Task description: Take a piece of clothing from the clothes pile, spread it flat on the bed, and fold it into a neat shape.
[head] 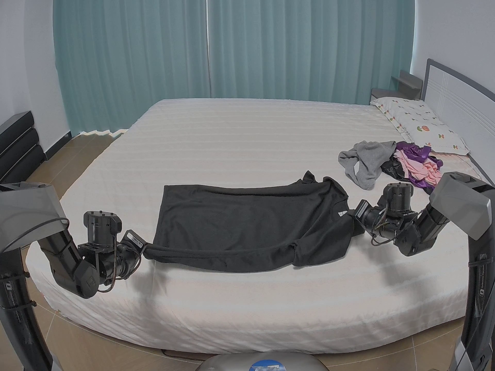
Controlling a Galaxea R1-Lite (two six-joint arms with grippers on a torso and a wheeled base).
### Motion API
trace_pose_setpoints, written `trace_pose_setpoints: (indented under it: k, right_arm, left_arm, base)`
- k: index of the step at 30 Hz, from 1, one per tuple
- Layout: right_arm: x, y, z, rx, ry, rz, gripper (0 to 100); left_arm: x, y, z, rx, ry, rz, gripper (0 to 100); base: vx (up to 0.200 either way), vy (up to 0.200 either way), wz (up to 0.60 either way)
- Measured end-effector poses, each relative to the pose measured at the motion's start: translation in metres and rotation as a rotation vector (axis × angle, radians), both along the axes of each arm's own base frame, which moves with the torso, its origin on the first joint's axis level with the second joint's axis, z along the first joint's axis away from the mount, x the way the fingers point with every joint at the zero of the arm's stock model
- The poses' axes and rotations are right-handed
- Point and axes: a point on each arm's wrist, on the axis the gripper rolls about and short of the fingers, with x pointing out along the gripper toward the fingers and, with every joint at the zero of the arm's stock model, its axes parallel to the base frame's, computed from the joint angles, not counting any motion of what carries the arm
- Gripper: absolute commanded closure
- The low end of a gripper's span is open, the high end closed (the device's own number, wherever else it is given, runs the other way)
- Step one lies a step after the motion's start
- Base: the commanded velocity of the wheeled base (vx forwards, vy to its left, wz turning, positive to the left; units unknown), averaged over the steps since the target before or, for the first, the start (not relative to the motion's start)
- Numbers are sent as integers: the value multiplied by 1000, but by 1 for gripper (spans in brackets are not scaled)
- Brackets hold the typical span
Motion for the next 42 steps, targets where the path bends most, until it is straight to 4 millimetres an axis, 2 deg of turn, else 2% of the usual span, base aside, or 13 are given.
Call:
trace_pose_setpoints:
  k: [4,8,15,16,22,28,35,42]
  right_arm:
    - [20,3,7,-7,-10,-16,100]
    - [38,6,6,-19,-19,-42,100]
    - [63,13,-24,-54,-11,-98,100]
    - [65,14,-29,-57,-8,-102,0]
    - [69,14,-48,-60,9,-106,0]
    - [58,10,-35,-32,2,-107,0]
    - [23,7,-17,13,56,-31,0]
    - [-16,8,-15,25,150,35,0]
  left_arm:
    - [4,0,-4,-4,-10,3,100]
    - [5,0,-8,-5,-7,5,100]
    - [5,-1,-15,-7,9,3,100]
    - [5,-1,-16,-6,12,3,100]
    - [5,-2,-21,-6,28,-3,100]
    - [4,-2,-23,-5,36,-4,100]
    - [3,-2,-24,-5,41,-4,100]
    - [1,-1,-24,-4,48,-3,100]
  base:
    - [0,0,0]
    - [0,0,0]
    - [0,0,0]
    - [0,0,0]
    - [0,0,0]
    - [0,0,0]
    - [0,0,0]
    - [0,0,0]
